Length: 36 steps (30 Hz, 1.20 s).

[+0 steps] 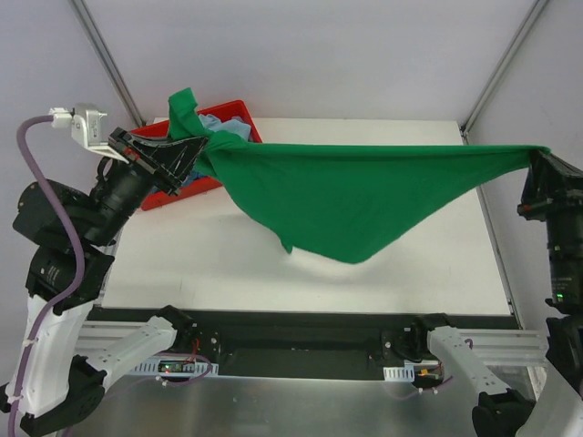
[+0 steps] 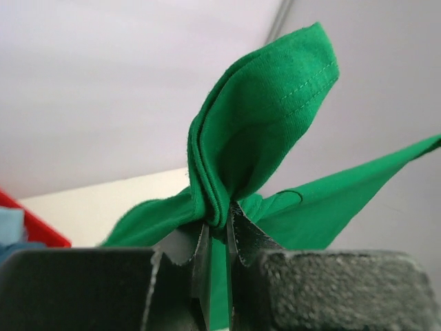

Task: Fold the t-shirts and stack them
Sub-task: Flatten out the tshirt

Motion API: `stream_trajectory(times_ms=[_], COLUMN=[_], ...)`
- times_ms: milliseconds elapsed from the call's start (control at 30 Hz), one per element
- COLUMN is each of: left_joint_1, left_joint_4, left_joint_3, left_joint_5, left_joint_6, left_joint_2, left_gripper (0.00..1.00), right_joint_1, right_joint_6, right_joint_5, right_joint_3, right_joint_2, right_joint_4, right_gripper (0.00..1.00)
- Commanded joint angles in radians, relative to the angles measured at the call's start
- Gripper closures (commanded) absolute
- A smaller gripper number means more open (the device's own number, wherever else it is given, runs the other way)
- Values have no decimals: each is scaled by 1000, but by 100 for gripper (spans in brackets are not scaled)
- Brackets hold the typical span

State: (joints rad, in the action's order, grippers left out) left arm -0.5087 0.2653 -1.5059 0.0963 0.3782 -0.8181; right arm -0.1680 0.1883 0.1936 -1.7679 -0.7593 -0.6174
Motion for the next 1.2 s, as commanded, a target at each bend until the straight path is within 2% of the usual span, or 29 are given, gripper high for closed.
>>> stream_trajectory(times_ms=[0,167,300,400,433,500,567,600,633,667,700,767,867,900,933,1167], left_joint_1=[12,12,10,12,10,12,12,12,12,12,12,10,10,10,10,-5], left_joint_4=[-67,-67,-67,-64,-52,-23,53,108,176,214,248,258,256,256,256,256], left_joint_3=[-115,-200,-252,-307,-336,-405,-524,-609,-691,-777,-842,-912,-886,-864,-832,-526], left_joint_5=[120,71,-6,-85,-127,-171,-188,-188,-193,-194,-204,-202,-170,-159,-149,-74], left_joint_6=[-27,-16,-16,-22,-21,-22,-24,-22,-27,-39,-39,-45,-48,-50,-48,-32], left_joint_2=[-73,-228,-432,-648,-736,-910,-1098,-1201,-1284,-1365,-1422,-1483,-1446,-1429,-1406,-1219], left_gripper=[100,100,100,98,95,80,73,60,38,8,1,1,1,1,1,1], right_joint_1=[7,7,10,79,119,195,252,272,298,314,320,321,318,317,315,260], right_joint_6=[77,149,241,258,241,163,119,100,83,73,59,40,-4,-24,-41,-187], right_joint_5=[88,312,496,489,442,359,276,239,187,128,98,52,14,12,-3,-112], right_joint_3=[-96,-125,-50,77,119,198,278,318,340,350,326,198,75,81,103,408], right_joint_2=[-17,-119,-241,-343,-382,-461,-550,-605,-661,-729,-805,-935,-1034,-1029,-1010,-753], right_joint_4=[-27,-25,50,149,169,208,269,309,347,379,369,256,111,107,105,91], right_gripper=[100,100,100,100,100,100,100,99,96,90,80,44,23,11,4,4])
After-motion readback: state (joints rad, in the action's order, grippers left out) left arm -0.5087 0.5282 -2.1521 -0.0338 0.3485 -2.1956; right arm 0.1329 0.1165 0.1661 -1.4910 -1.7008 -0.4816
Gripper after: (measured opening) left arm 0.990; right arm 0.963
